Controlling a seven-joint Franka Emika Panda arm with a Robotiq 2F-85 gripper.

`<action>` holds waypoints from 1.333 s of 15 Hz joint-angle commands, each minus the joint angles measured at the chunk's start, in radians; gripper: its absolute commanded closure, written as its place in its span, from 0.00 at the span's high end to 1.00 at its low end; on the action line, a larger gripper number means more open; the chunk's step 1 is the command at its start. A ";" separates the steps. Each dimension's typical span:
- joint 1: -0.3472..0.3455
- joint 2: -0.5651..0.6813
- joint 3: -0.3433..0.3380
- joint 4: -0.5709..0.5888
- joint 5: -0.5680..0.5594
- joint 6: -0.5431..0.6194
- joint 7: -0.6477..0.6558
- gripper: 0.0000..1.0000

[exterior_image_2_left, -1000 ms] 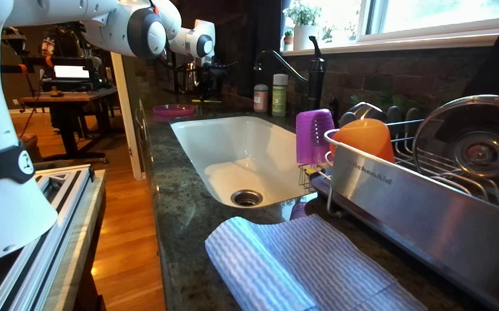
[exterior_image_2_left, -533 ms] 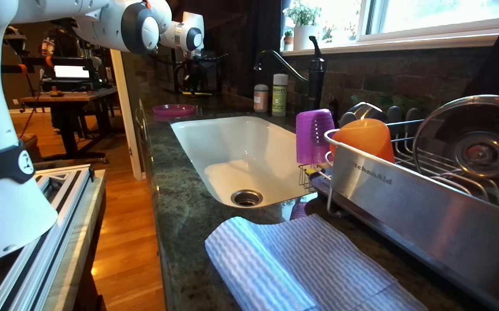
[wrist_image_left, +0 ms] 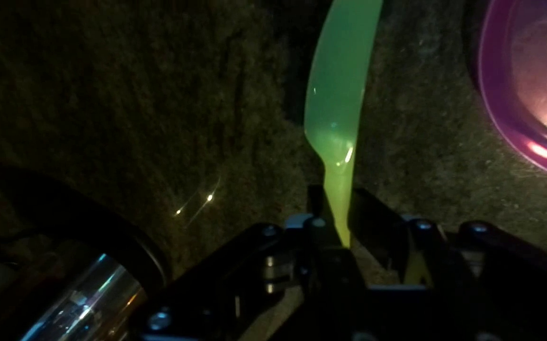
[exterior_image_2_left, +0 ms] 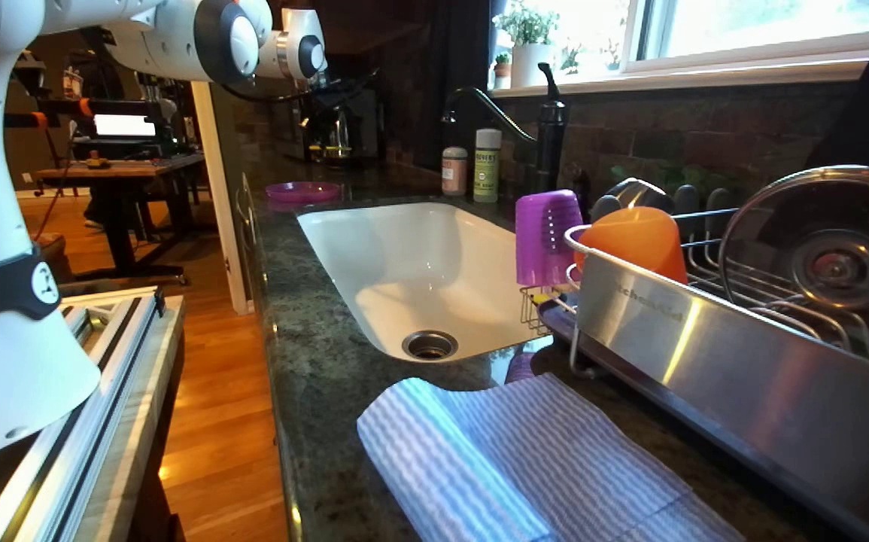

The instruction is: Put the knife on the plate

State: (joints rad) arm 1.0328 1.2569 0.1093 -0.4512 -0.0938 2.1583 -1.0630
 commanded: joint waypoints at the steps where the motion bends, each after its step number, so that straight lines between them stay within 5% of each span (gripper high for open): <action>1: -0.002 -0.021 -0.003 -0.013 -0.007 0.038 0.076 0.05; 8: 0.010 -0.047 0.038 -0.034 0.027 0.078 0.174 0.05; 12: 0.020 -0.012 0.113 0.004 0.051 0.068 0.039 0.05; 13: 0.019 -0.013 0.083 0.011 0.034 0.076 0.093 0.19; 17: 0.025 -0.012 0.098 0.011 0.041 0.076 0.061 0.19; 18: 0.024 -0.012 0.098 0.011 0.042 0.076 0.059 0.05; 20: 0.011 -0.039 0.131 -0.010 0.071 0.055 0.037 0.05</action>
State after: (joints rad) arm 1.0522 1.2377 0.2128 -0.4544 -0.0589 2.2427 -1.0017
